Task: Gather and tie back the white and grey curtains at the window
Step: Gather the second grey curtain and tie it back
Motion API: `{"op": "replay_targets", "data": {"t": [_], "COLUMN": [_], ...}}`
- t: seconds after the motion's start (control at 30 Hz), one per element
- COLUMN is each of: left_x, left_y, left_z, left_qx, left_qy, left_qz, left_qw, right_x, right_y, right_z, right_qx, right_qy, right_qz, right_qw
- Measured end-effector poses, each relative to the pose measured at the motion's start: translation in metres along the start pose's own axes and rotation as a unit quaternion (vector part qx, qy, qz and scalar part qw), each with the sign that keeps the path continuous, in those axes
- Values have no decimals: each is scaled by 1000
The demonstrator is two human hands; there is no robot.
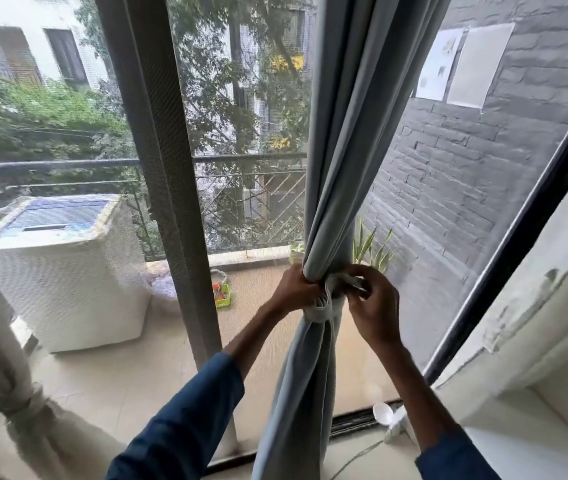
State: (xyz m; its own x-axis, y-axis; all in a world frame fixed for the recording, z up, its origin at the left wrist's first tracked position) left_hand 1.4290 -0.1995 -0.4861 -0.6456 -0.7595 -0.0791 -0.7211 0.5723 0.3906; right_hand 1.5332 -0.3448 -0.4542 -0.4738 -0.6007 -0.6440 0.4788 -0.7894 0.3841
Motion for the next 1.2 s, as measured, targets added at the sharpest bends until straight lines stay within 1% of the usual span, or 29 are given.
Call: {"op": "replay_targets", "data": {"t": [0.1,0.17,0.33,0.47,0.6,0.7,0.77,0.87,0.9,0.93,1.0,1.07,1.13,1.2], "left_x": [0,0,-3,-6,-4,-4,-6,-5,-5,-3,-4,-2,-1,0], "left_y": [0,0,6,15,15,16,13,9,8,7,7,7,7,5], "left_z": [1,3,8,9,4,7,9,7,7,6,9,7,5,1], "left_qx": [-2,-6,-34,-54,-62,-59,-58,-39,-32,-23,-12,-2,1,-1], "left_qy": [-3,-1,6,-15,-44,-47,-40,-39,-36,-34,-20,-14,-16,-20], "left_qz": [10,11,-5,-13,12,18,26,34,43,53,65,68,69,63], "left_qw": [1000,1000,999,998,997,997,997,998,998,998,998,998,998,998], "right_x": [3,2,2,2,-6,-13,-15,-16,-16,-15,-13,-11,-10,-11], "right_y": [-8,-11,-20,-26,-24,-23,-20,-16,-16,-16,-16,-15,-14,-11], "right_z": [-6,-6,3,-3,-1,-9,-12,-13,-14,-18,-26,-30,-27,-23], "right_qx": [115,156,111,68,94,104,79,36,-1,-56,-162,-230,-268,-246], "right_qy": [41,55,66,51,44,22,22,17,-9,-54,-150,-199,-209,-188], "right_qz": [-1,5,36,68,102,168,203,230,239,246,252,247,239,220], "right_qw": [993,986,991,994,989,980,976,972,971,966,942,920,910,925]}}
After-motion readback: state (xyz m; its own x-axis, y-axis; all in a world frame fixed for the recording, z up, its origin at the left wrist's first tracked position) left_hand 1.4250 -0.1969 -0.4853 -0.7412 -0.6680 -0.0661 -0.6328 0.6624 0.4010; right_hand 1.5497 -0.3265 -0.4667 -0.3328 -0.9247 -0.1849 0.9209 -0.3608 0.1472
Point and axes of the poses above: each hand's wrist, its own x-axis away from the middle knuckle, its own y-axis out of the back of the hand, z = x × y, the point moved 5 cm from there along -x, towards the middle knuckle, and after that the axes turned 3 degrees about z, right-handed, at the moved point
